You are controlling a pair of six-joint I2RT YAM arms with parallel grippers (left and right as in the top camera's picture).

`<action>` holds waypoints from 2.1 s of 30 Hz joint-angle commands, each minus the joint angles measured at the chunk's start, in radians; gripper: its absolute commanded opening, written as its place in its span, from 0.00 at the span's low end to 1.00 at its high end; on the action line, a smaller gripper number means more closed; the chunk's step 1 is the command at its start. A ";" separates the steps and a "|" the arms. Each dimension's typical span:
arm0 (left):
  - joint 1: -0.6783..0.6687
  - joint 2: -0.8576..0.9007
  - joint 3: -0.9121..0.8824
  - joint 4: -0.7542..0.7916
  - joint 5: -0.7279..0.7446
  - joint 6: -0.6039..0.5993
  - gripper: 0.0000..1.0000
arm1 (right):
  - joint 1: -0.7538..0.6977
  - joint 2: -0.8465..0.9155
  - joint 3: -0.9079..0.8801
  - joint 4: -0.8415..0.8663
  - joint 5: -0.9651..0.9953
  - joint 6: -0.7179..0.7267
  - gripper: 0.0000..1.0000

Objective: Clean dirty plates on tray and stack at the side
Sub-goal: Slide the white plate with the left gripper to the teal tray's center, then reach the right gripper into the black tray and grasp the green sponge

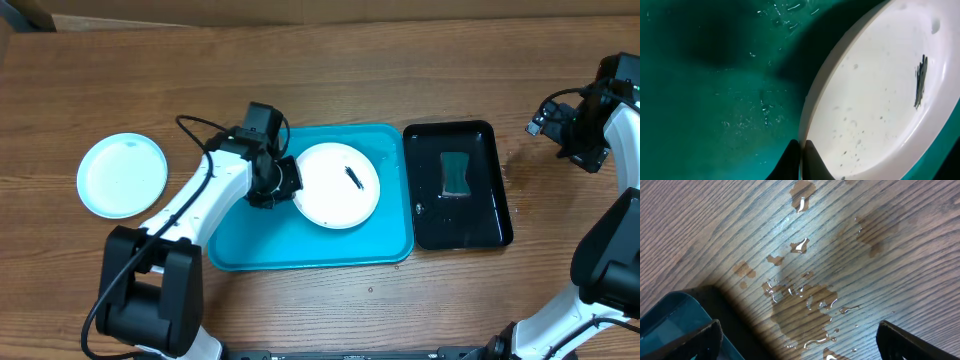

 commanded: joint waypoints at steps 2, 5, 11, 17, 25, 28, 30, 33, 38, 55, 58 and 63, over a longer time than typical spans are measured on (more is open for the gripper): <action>-0.050 0.022 0.027 0.015 -0.077 0.034 0.04 | -0.002 -0.008 0.027 0.003 0.001 0.005 1.00; -0.074 0.029 0.027 0.035 -0.094 0.039 0.04 | -0.002 -0.008 0.027 0.003 0.001 0.005 1.00; -0.084 0.062 0.026 0.071 -0.108 0.002 0.04 | -0.002 -0.008 0.027 0.003 0.001 0.005 1.00; -0.084 0.089 0.026 0.084 -0.111 -0.023 0.15 | -0.002 -0.008 0.027 0.003 0.001 0.005 1.00; -0.084 0.093 0.026 0.132 -0.124 0.018 0.29 | -0.002 -0.008 0.027 0.003 0.001 0.005 1.00; -0.085 0.101 0.026 0.132 -0.140 0.020 0.27 | -0.002 -0.008 0.027 0.003 0.001 0.005 1.00; -0.085 0.114 0.026 0.130 -0.156 0.024 0.27 | -0.002 -0.008 0.027 0.003 0.001 0.005 1.00; -0.085 0.133 0.026 0.131 -0.156 0.039 0.20 | -0.002 -0.008 0.027 0.003 0.001 0.005 1.00; -0.079 0.134 0.028 0.121 -0.156 0.052 0.04 | -0.002 -0.008 0.027 0.003 0.001 0.005 1.00; -0.045 0.133 0.027 0.090 -0.108 -0.053 0.04 | -0.001 -0.008 0.027 0.048 -0.077 0.019 1.00; -0.046 0.133 0.026 0.090 -0.108 -0.053 0.04 | -0.001 -0.008 0.027 -0.015 -0.298 0.054 1.00; -0.046 0.133 0.026 0.098 -0.114 -0.053 0.04 | -0.002 -0.009 0.027 -0.183 -0.483 -0.001 0.76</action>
